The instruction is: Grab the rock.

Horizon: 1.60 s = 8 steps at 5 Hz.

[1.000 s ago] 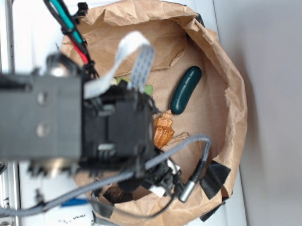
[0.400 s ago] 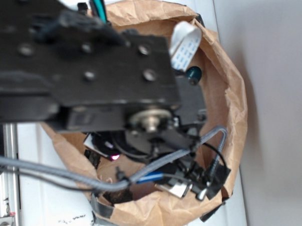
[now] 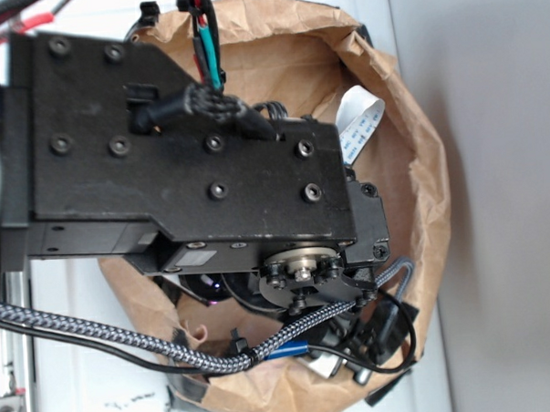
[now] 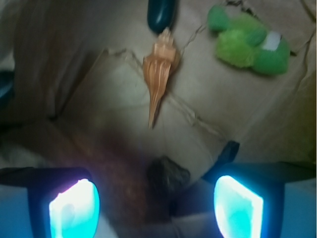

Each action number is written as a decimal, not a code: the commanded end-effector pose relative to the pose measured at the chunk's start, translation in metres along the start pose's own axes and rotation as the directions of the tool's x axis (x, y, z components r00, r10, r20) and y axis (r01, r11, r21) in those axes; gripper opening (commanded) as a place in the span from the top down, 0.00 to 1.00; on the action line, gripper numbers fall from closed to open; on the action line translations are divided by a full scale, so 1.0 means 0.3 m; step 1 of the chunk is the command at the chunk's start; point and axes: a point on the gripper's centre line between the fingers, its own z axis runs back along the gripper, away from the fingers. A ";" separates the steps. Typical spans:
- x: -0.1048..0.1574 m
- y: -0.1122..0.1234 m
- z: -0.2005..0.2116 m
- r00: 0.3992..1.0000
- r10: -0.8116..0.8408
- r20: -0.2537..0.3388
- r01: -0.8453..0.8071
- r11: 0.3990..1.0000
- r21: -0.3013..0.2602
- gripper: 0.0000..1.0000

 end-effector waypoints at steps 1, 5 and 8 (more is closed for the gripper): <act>-0.009 -0.008 0.044 0.999 -0.031 0.026 0.032 0.999 -0.038 0.00; 0.170 0.105 0.137 0.993 -0.023 -0.118 0.011 0.995 -0.101 0.00; 0.162 0.025 -0.161 0.994 -0.025 -0.103 0.034 0.996 0.084 0.00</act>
